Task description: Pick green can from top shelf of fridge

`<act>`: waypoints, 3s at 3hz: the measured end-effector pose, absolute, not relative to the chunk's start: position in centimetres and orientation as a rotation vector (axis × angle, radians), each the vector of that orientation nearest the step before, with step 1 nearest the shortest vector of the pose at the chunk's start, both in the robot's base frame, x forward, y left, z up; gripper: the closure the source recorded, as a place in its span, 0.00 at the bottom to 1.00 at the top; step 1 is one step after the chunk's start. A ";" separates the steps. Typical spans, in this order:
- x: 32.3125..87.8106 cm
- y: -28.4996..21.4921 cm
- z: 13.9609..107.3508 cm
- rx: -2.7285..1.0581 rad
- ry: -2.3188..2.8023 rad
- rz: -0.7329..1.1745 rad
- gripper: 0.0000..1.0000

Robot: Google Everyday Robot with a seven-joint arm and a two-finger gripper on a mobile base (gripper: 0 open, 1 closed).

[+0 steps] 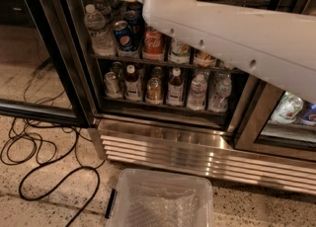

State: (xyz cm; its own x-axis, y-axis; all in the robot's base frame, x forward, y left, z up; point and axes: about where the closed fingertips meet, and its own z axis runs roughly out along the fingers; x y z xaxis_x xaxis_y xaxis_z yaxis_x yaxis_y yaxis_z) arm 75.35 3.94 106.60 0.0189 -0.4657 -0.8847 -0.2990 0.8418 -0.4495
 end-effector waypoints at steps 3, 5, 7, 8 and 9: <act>77.1 2.5 106.8 -0.539 1.566 -0.195 0.23; 78.4 2.5 107.8 -0.523 1.531 -0.211 0.27; 79.7 1.7 108.3 -0.497 1.519 -0.237 0.28; 80.7 1.2 108.2 -0.484 1.521 -0.254 0.29; 82.2 0.9 108.2 -0.473 1.523 -0.276 0.26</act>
Offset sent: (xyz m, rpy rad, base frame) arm 0.0212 -0.0137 -0.0101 0.0296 -0.0252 -0.0871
